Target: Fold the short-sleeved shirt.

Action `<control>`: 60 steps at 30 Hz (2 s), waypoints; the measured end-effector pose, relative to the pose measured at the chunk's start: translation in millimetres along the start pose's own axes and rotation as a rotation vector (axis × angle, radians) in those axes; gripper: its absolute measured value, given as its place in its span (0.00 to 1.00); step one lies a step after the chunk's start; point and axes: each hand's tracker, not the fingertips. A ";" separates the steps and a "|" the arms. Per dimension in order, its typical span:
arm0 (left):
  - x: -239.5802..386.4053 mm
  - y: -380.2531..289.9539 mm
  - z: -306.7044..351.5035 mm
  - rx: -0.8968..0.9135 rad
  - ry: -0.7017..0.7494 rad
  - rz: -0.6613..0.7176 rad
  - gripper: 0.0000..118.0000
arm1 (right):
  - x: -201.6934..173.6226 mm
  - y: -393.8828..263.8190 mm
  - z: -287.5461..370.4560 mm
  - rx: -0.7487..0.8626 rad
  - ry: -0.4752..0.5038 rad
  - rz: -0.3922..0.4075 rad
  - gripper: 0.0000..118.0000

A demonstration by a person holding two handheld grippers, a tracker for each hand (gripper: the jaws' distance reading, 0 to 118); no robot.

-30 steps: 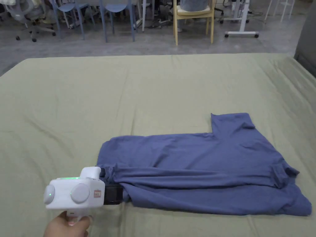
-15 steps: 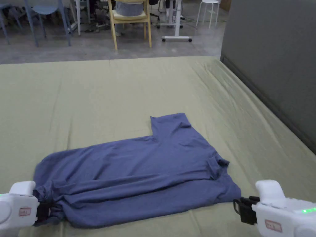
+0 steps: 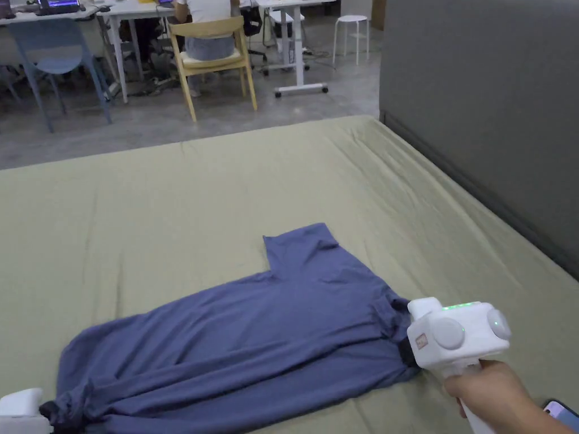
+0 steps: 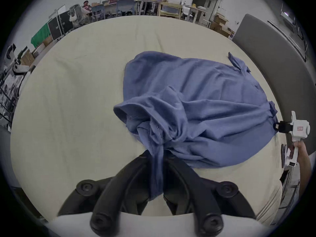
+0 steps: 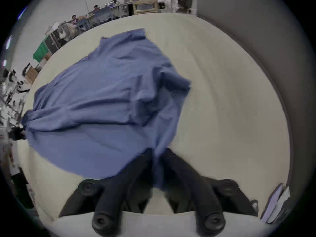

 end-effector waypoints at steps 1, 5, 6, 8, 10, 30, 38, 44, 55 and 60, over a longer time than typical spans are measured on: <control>-2.1 0.0 3.1 -0.001 0.000 0.003 0.08 | -1.4 -2.4 5.1 -0.011 0.063 -0.004 0.10; -13.3 -3.6 22.7 0.006 -0.034 0.009 0.08 | 3.4 -10.9 37.9 0.035 0.012 0.080 0.09; -14.2 -6.4 30.3 0.009 -0.044 0.001 0.08 | 5.8 -12.8 47.3 0.036 0.016 0.082 0.09; -14.8 -14.5 42.0 0.012 -0.056 -0.012 0.08 | 6.7 -18.1 63.4 0.041 0.022 0.104 0.09; -14.7 -24.3 53.3 0.013 -0.051 -0.030 0.08 | 6.5 -25.3 78.3 0.058 -0.004 0.137 0.09; -34.8 -100.0 6.1 -0.089 -0.016 -0.067 0.08 | 0.2 -102.6 36.5 -0.075 -0.039 0.126 0.09; -39.0 -93.3 42.1 0.023 -0.025 0.080 0.63 | 0.4 -85.8 79.5 0.025 -0.162 0.148 1.00; 3.3 -86.3 133.2 0.338 -0.136 0.198 1.00 | -12.2 -69.8 178.5 0.361 0.017 0.039 1.00; 19.0 -97.2 50.8 0.066 -0.241 0.202 0.00 | -77.4 -115.2 137.8 0.231 0.244 0.077 0.02; -31.8 -3.6 26.4 0.254 0.111 0.036 0.94 | -78.6 -123.0 138.4 0.207 0.252 0.119 0.02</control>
